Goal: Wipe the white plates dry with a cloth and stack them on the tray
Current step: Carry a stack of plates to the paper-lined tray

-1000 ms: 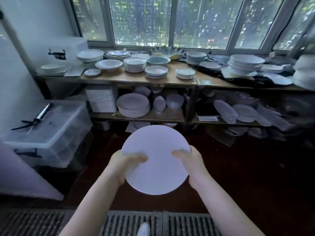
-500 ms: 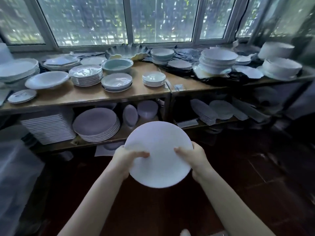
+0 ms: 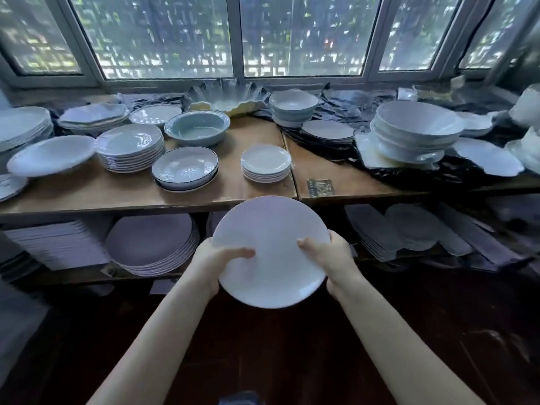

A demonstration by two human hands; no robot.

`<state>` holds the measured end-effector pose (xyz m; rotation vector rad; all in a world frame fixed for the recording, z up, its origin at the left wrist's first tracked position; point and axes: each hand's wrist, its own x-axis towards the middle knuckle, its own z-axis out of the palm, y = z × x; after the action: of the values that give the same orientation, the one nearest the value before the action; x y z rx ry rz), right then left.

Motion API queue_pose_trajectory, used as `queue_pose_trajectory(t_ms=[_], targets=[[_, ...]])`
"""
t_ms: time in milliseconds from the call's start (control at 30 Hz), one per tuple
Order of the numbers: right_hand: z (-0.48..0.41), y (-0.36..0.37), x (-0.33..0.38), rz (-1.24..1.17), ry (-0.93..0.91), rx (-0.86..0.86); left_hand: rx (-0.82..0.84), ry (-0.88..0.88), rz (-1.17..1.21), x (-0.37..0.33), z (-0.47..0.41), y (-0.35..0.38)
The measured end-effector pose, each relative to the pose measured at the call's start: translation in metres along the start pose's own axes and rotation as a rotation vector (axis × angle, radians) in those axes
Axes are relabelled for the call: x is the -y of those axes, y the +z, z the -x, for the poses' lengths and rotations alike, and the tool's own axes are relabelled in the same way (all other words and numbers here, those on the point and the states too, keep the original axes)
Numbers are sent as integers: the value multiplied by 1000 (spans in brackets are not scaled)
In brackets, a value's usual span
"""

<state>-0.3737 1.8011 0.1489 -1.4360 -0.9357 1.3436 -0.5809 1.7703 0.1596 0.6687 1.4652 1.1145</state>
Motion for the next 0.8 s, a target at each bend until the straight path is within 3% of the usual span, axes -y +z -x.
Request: queue_pose_trajectory(t_ms=[567, 800], targets=[[-338, 97, 62, -65, 160, -41, 26, -36, -15, -108, -349, 45], [-439, 126, 65, -11, 243, -39, -38, -91, -7, -122, -446, 54]])
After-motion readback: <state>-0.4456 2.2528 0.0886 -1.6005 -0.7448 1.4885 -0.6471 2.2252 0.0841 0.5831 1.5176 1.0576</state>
